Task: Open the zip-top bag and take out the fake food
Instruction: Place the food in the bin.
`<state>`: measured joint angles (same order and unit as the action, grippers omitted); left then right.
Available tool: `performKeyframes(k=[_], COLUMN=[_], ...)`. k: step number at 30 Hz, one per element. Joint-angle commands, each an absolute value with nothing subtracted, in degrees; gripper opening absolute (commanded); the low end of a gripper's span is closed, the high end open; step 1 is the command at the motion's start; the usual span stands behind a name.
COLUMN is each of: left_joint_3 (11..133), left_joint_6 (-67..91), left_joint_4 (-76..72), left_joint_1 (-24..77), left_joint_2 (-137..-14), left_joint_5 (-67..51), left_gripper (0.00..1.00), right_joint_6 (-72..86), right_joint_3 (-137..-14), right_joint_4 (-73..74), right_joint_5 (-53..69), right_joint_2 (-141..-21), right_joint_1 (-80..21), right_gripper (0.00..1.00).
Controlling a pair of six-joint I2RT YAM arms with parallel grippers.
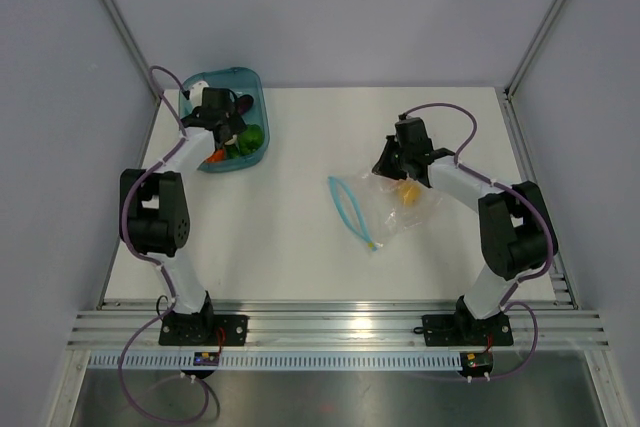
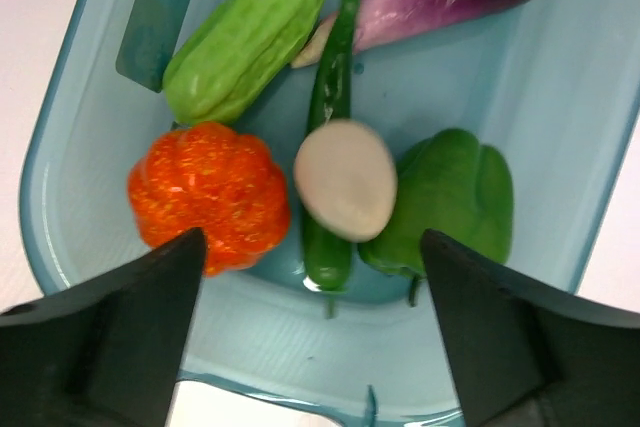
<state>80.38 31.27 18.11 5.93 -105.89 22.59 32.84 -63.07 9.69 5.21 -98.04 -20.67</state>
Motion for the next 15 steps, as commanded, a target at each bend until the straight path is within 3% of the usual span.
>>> performKeyframes(k=[1, 15], left_joint_3=[81.56, 70.59], left_joint_6=[29.79, 32.87], left_joint_4=[17.91, 13.97], left_joint_1=[6.06, 7.46], left_joint_2=[-102.92, -91.85], left_joint_5=[24.25, 15.55], left_gripper=[0.98, 0.99], right_joint_6=[33.05, 31.56], right_joint_3=[-62.93, -62.40], right_joint_4=[8.35, 10.89], right_joint_5=[5.45, 0.36], right_joint_2=[-95.19, -91.59], right_joint_1=[-20.30, -20.39], right_gripper=[0.15, 0.16])
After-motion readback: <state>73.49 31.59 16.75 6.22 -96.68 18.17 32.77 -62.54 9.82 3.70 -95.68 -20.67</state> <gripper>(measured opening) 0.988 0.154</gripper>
